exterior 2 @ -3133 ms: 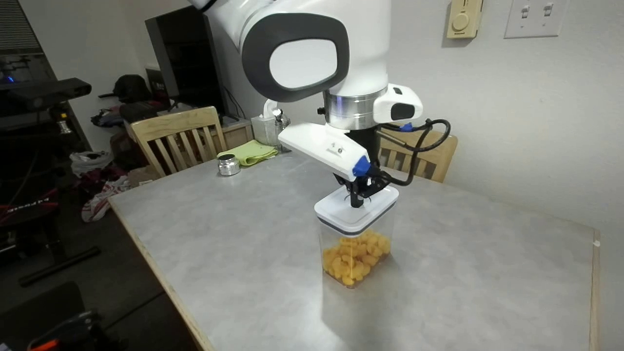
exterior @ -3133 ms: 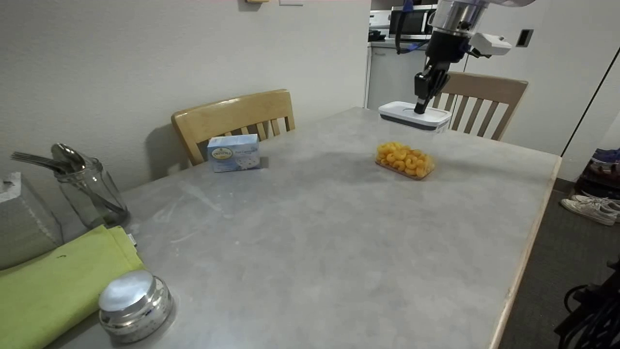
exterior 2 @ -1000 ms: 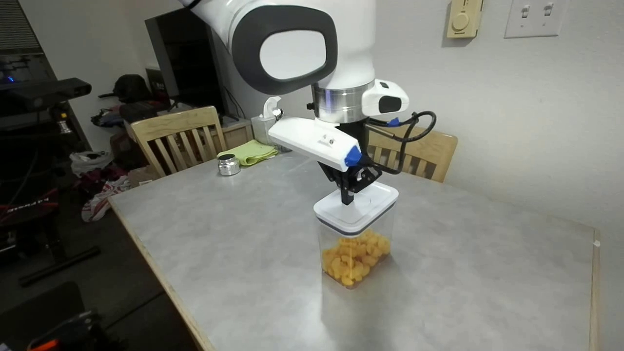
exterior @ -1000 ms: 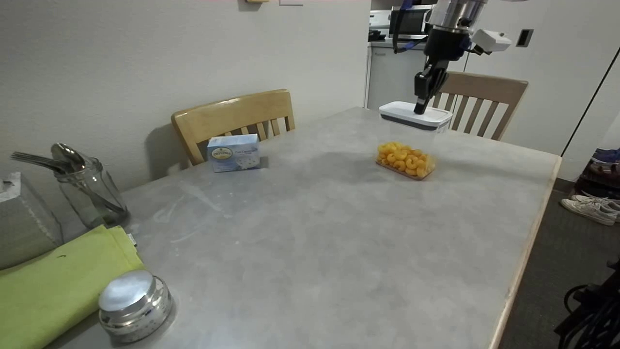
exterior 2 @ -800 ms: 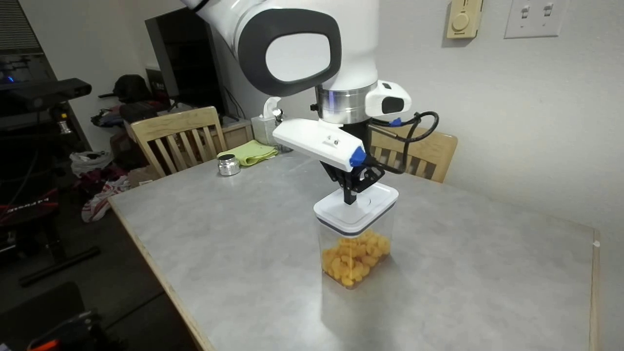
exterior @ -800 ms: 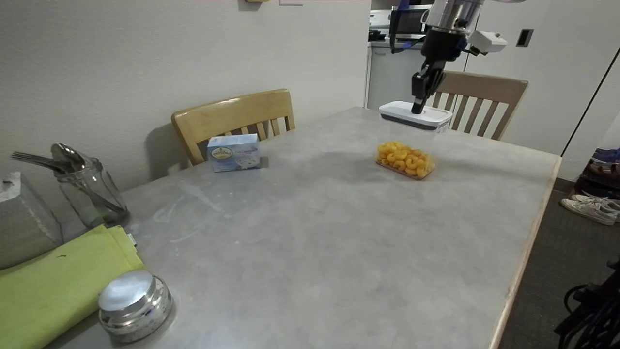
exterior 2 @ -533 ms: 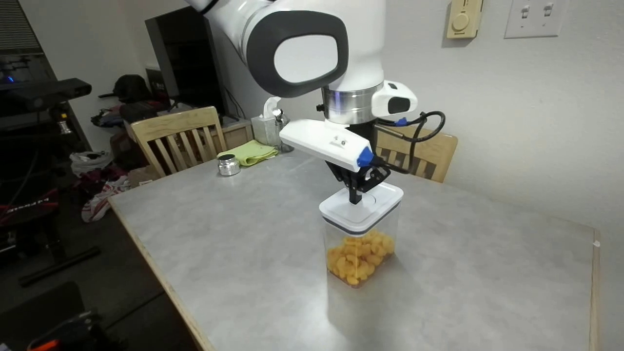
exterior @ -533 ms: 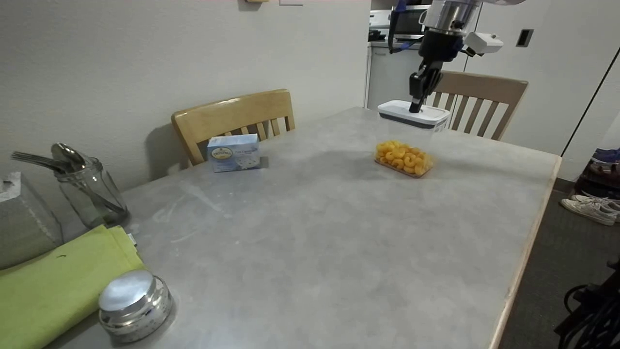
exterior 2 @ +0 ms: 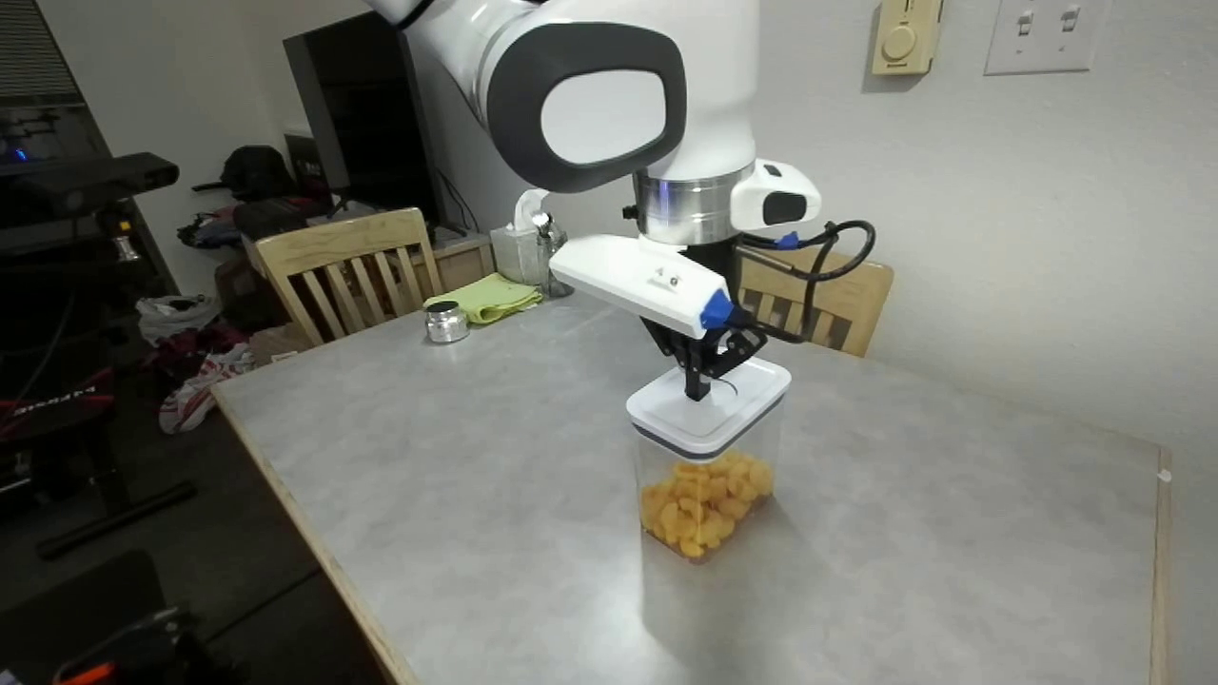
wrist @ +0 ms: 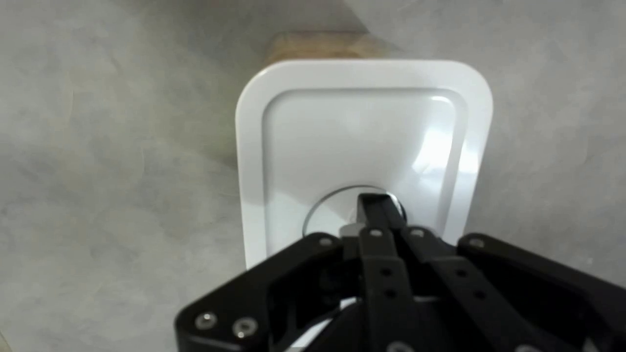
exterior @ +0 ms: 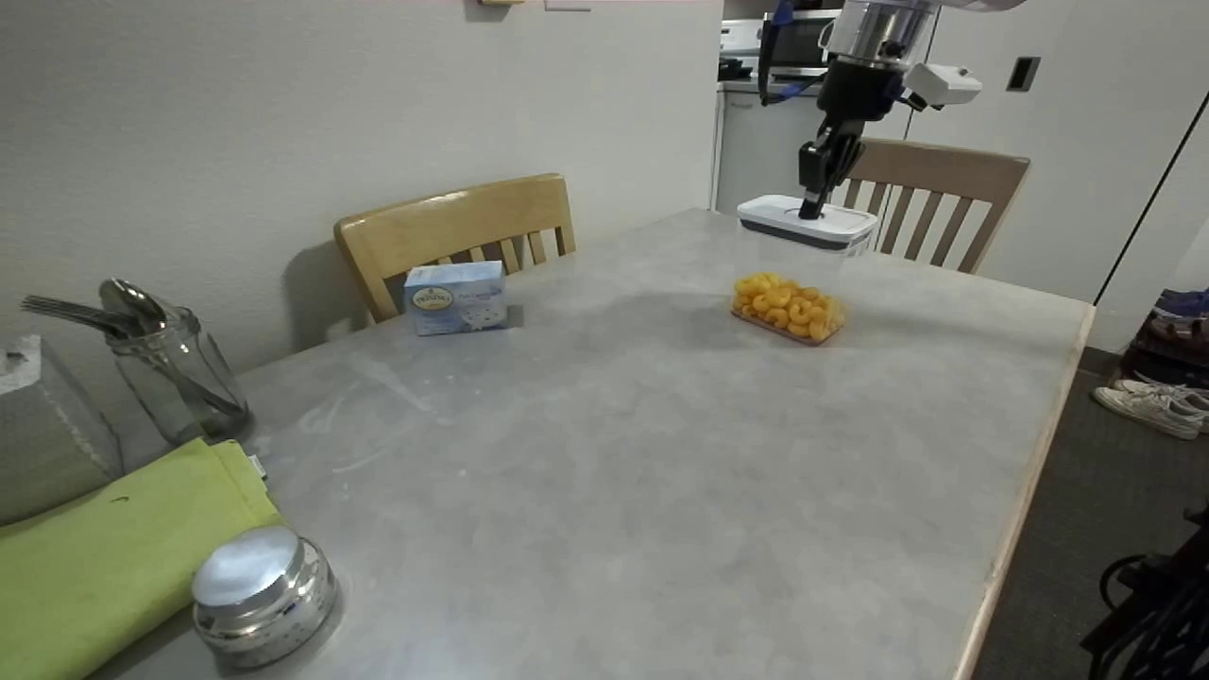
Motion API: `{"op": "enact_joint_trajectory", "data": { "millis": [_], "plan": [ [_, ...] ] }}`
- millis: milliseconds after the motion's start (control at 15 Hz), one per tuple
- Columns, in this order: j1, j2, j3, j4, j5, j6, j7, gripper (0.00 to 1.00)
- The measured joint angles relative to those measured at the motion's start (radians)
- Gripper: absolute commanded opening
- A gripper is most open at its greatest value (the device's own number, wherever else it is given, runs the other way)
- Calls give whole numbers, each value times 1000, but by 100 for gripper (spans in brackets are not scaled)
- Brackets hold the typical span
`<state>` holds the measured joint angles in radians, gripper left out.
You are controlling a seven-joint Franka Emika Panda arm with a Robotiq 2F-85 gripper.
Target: Press the button atop the lid and then put the lid on the table
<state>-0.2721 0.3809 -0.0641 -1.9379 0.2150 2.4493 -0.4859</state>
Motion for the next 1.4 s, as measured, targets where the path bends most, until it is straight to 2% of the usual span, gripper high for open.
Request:
{"op": "enact_joint_trajectory", "data": {
  "millis": [1000, 1067, 1133, 1400],
  "plan": [
    [33, -119, -8, -3, -57, 2, 83, 0],
    [33, -118, -14, -4, -70, 2, 90, 26],
    [33, -116, -21, -5, -85, 2, 100, 28],
    [31, -102, -49, -18, -119, 1, 134, 55]
  ]
}}
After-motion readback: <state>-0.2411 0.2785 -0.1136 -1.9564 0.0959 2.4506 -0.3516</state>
